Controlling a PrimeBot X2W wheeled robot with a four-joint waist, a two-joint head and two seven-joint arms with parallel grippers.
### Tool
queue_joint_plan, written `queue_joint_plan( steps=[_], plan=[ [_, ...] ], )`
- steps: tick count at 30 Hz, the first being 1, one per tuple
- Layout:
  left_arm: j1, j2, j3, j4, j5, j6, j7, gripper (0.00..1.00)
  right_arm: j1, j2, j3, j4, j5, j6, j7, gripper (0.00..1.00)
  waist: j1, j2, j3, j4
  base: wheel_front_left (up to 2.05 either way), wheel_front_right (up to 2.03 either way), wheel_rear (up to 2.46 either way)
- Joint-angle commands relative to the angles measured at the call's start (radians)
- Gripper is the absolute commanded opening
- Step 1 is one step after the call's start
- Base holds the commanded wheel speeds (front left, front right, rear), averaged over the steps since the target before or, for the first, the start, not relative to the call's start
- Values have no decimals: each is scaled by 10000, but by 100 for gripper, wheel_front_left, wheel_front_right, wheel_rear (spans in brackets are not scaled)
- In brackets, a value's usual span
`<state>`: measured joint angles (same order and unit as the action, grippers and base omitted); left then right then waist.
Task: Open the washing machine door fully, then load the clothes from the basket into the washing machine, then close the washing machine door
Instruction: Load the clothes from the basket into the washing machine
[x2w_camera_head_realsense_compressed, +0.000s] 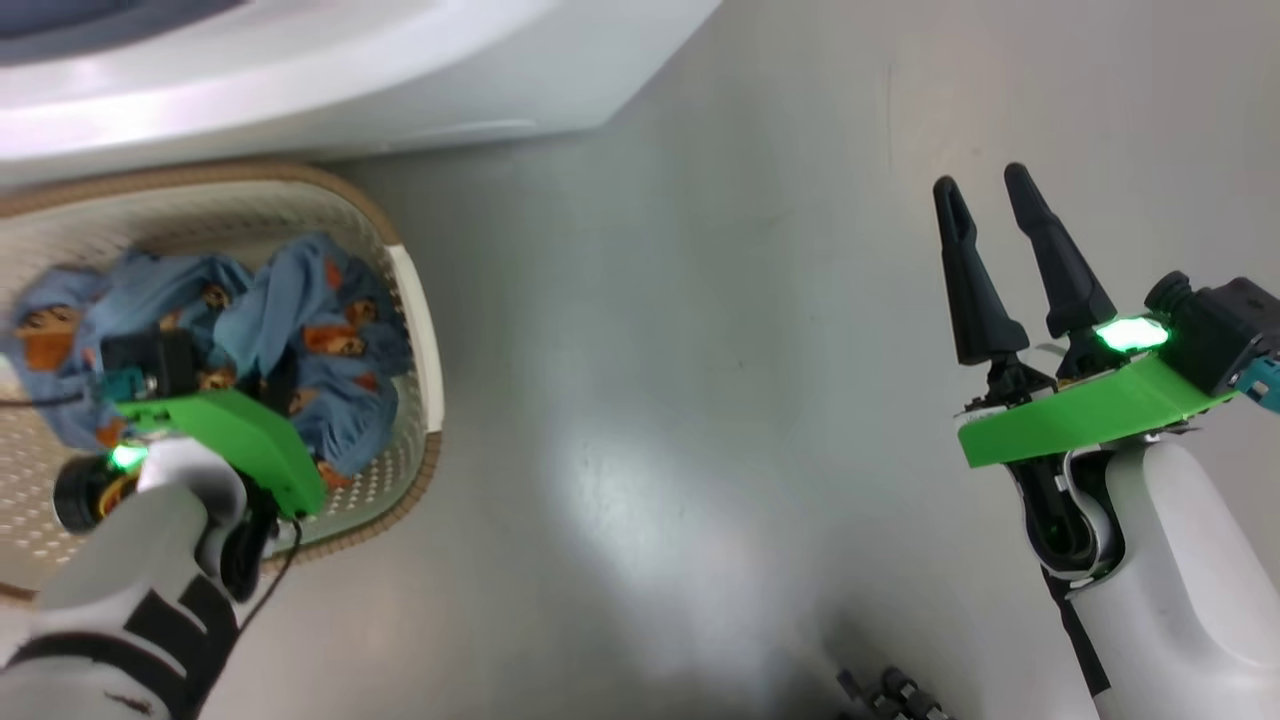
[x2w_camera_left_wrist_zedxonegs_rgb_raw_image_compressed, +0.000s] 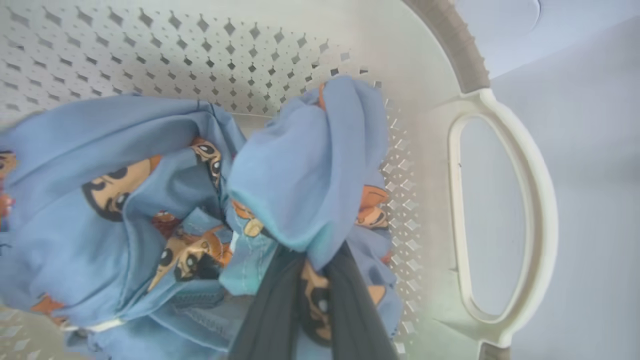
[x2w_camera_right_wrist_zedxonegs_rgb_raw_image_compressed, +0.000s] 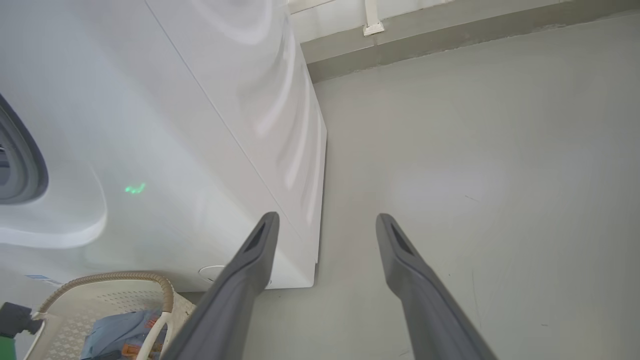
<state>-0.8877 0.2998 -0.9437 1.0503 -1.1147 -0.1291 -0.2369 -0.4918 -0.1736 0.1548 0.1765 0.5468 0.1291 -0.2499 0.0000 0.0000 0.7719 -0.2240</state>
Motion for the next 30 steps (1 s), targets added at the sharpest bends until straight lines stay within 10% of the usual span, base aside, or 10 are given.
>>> queue_joint_plan(
  steps=[1,30],
  plan=[
    [422,245,144,-12,-186,-15,-153,0,488,-103,133,-129,-51,16,-118,100,0,0,-606,259,0,0,0],
    [4295,-343,6417,-3880,4895,-15,-248,0,2462,-802,-10,362,17,16,-118,100,0,0,-4628,1408,0,0,0]
  ],
)
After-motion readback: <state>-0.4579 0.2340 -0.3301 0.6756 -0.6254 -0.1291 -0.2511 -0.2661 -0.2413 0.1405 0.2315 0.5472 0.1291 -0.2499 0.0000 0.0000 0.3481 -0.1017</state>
